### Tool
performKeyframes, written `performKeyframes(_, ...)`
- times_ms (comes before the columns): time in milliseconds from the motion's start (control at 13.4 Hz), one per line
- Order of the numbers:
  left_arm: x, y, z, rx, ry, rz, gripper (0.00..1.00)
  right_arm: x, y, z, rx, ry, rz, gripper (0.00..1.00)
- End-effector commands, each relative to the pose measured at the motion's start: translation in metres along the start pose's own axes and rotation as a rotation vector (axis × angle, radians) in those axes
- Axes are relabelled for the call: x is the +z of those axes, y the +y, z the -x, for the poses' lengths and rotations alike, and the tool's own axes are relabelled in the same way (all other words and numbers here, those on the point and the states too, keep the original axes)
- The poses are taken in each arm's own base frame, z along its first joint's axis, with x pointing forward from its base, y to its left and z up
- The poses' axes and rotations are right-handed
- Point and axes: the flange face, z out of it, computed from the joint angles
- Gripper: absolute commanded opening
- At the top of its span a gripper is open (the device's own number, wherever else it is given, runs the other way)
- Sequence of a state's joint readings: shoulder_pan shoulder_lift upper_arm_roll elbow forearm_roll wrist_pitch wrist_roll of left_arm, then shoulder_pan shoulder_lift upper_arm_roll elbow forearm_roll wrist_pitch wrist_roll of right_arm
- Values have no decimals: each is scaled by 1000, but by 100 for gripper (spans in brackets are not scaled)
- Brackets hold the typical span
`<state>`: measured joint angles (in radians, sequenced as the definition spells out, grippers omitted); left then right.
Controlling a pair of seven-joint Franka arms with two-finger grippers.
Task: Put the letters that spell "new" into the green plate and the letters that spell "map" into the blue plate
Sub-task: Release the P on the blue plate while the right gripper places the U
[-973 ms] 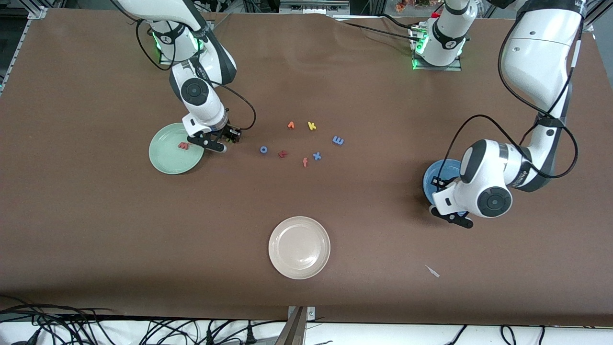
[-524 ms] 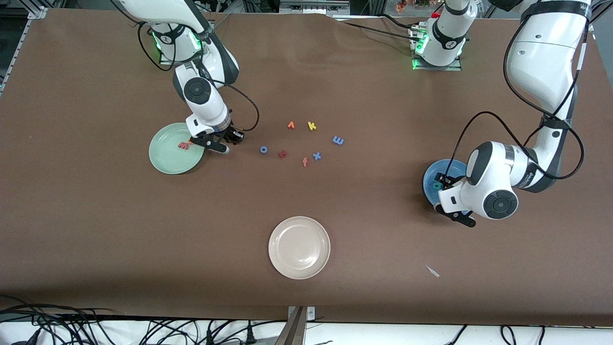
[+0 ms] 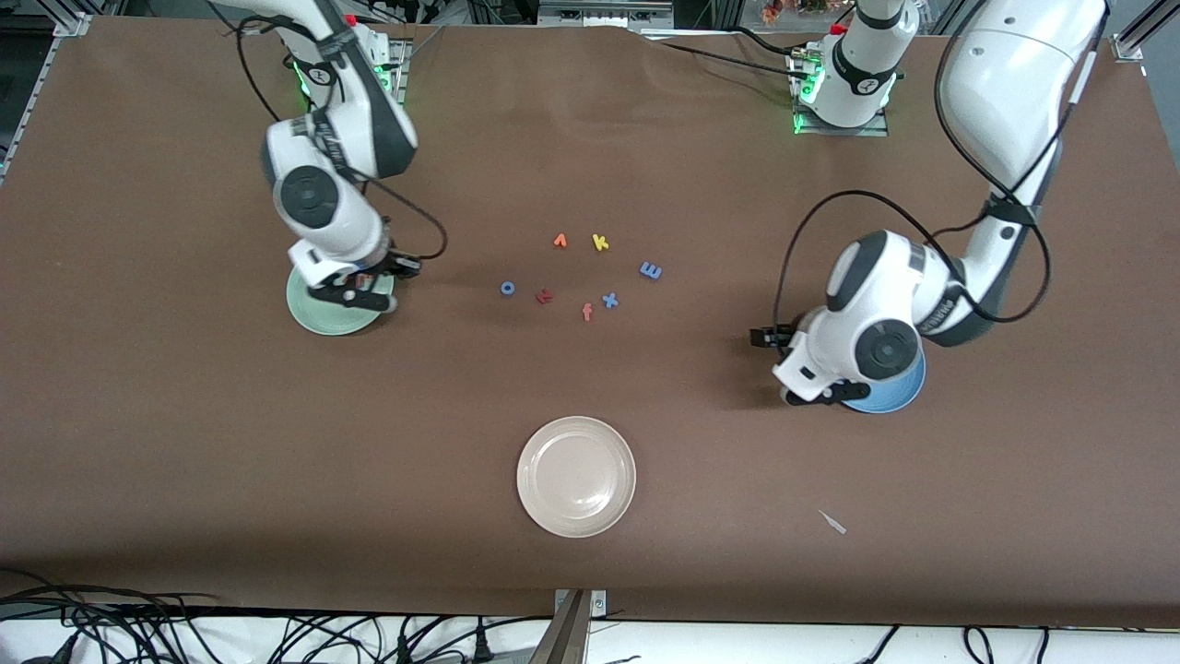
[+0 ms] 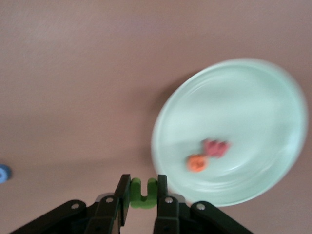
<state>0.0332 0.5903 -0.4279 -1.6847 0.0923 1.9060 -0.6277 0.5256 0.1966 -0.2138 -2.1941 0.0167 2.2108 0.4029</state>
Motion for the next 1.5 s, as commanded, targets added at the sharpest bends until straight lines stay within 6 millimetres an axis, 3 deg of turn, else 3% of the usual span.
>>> performKeyframes(0,14,23,59,-191,74,52,100,15,51,-20,-109,-14,4,0)
performKeyframes(150,40,46,88,-307,118,103,100,36,76,-27,-127,-2,11,3)
performKeyframes(225,52,56,100,-358,132,139,100,40,76,-25,-132,-7,13,29)
performKeyframes(299,64,64,112,-405,139,167,100,51,79,-26,-129,-22,23,78)
performKeyframes(374,73,76,126,-450,145,188,100,56,90,-30,-112,-25,25,99)
performKeyframes(524,85,103,152,-554,158,180,100,43,81,-31,-113,-15,20,99)
performKeyframes(749,101,130,174,-641,217,171,100,-3,74,-50,-128,-5,12,100)
performKeyframes(973,123,145,182,-691,262,170,100,-65,75,-70,-93,32,-3,100)
performKeyframes(1123,133,151,179,-714,270,170,99,-123,83,-79,-108,107,-27,100)
performKeyframes(1272,142,164,181,-723,261,174,97,-182,90,-75,-110,72,-22,100)
performKeyframes(1422,141,171,182,-723,259,182,93,-229,123,-55,-90,87,-68,100)
